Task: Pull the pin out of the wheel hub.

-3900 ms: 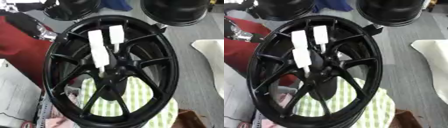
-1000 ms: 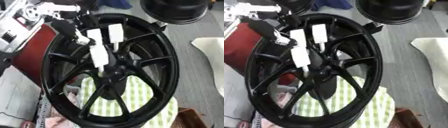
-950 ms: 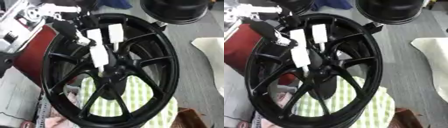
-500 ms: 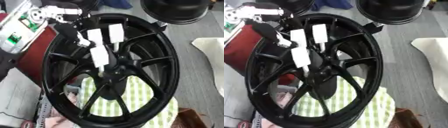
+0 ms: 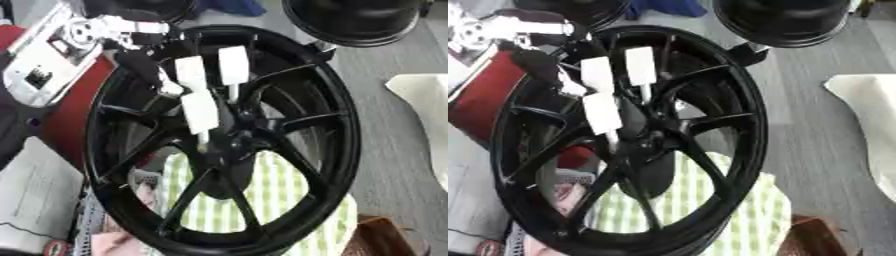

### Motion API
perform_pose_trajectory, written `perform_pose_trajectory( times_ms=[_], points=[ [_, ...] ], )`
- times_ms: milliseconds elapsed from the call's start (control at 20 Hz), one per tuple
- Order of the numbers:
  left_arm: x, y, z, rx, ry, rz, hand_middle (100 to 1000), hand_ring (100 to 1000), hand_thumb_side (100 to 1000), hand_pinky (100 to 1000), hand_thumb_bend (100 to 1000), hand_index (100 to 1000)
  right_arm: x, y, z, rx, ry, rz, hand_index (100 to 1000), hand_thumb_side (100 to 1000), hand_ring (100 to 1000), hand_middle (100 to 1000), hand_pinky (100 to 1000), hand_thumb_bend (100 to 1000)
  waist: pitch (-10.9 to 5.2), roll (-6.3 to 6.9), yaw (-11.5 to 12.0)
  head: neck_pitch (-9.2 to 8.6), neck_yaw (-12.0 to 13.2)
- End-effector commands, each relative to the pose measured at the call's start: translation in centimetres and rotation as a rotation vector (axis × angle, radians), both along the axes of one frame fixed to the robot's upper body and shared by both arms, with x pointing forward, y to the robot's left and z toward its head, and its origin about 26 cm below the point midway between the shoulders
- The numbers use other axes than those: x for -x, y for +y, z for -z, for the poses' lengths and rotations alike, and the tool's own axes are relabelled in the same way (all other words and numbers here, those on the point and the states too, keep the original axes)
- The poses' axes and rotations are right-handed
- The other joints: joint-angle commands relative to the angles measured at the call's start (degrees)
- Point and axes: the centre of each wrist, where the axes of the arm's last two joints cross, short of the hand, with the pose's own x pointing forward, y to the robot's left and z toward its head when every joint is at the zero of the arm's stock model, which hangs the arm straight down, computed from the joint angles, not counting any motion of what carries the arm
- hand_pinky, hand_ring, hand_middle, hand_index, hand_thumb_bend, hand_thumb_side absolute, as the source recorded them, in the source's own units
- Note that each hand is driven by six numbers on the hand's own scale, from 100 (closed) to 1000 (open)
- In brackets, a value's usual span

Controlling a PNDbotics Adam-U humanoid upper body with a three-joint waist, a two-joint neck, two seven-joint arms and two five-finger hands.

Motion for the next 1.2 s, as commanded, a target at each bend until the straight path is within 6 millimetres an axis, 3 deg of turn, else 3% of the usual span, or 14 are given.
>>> perform_pose_trajectory(
  times_ms=[50,550,1200],
  points=[
    [0.09,-0.05,-1.33,-0.005,-0.029,-0.013,707,822,297,851,493,828,0.03,-0.17,-0.97,0.017,-0.025,-0.004,732,528,679,639,742,174,-0.79,-0.13,-0.13,-0.34,0.2],
    [0.28,-0.38,-1.52,-0.003,-0.032,-0.011,635,774,333,837,474,779,-0.02,-0.39,-0.7,0.015,-0.02,0.006,731,524,682,637,744,182,-1.01,-0.08,0.0,-0.31,0.07],
    [0.5,-0.64,-1.67,-0.027,-0.042,-0.013,480,661,253,798,394,672,-0.11,-0.46,-0.48,0.009,-0.018,0.01,732,522,685,635,746,191,-1.07,-0.32,0.14,-0.47,0.0]
  ],
)
